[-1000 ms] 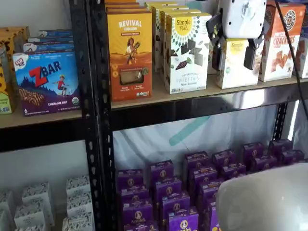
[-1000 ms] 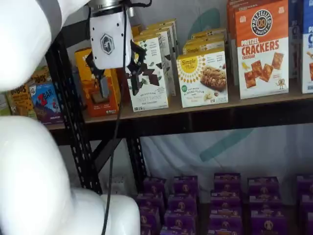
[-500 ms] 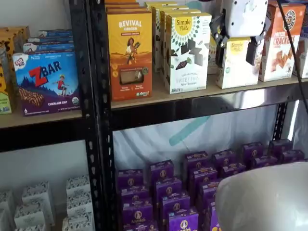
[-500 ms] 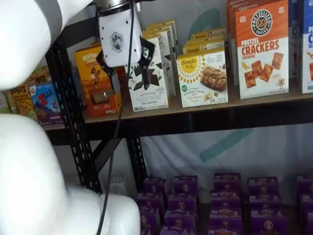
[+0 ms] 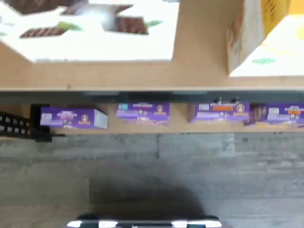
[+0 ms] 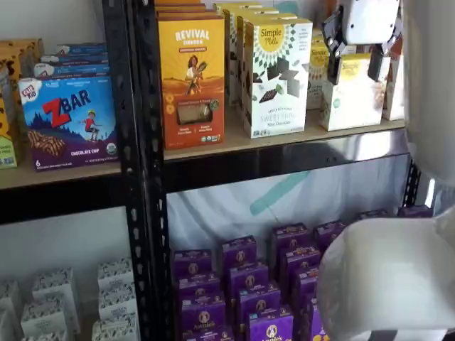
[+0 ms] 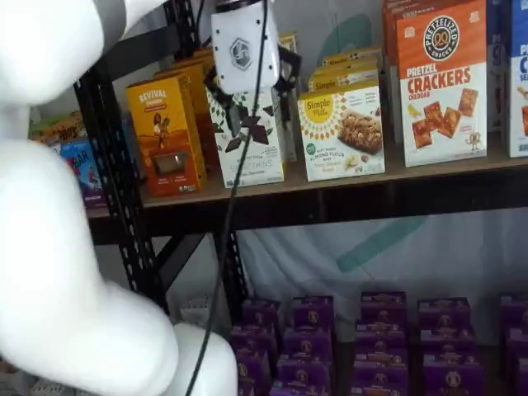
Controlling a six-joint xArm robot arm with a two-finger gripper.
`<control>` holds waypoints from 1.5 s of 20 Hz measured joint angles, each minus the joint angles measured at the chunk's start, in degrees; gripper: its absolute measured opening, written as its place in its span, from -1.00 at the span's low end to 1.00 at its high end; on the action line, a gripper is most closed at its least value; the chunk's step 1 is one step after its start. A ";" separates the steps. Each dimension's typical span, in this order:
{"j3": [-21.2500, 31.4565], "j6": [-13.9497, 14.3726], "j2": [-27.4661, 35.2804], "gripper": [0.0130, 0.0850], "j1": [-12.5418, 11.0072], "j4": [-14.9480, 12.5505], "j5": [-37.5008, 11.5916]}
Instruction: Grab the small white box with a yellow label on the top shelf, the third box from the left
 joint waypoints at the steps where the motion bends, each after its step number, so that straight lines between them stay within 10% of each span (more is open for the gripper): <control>1: -0.38 -0.71 0.76 1.00 -0.72 0.20 -0.63; 30: -7.69 -5.56 15.43 1.00 -5.06 0.48 -12.47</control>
